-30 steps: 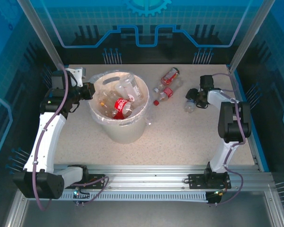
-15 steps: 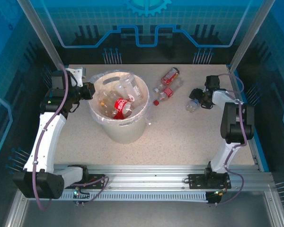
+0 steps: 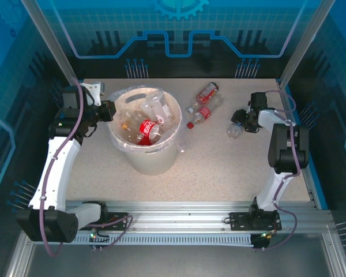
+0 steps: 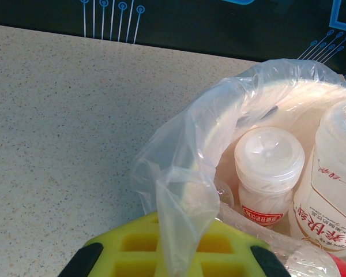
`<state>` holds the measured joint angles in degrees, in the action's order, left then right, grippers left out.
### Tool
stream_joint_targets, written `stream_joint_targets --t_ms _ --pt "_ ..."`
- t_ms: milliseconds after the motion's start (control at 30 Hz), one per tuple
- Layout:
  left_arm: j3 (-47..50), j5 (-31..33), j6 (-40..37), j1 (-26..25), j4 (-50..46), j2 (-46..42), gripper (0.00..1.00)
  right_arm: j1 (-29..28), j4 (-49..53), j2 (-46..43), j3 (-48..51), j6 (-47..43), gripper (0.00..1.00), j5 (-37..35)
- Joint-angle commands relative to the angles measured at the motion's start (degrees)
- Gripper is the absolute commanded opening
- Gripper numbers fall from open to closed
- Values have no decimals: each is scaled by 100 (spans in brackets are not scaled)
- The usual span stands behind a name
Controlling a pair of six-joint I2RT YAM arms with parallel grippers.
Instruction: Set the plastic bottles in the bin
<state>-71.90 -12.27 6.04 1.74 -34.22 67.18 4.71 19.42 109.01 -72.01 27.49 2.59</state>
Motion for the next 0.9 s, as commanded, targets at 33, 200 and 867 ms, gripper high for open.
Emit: stream_joint_targets --t_ms 33,200,867 --pt "40 -233 138 -83 -185 116 0 148 146 -333 27 -155 59 48" --pt "47 -280 156 -86 -184 112 0 195 309 -779 75 -320 54 92" --pt "70 -897 251 -244 -60 287 0 -1571 1738 -3757 -1501 -1216 56 1443"
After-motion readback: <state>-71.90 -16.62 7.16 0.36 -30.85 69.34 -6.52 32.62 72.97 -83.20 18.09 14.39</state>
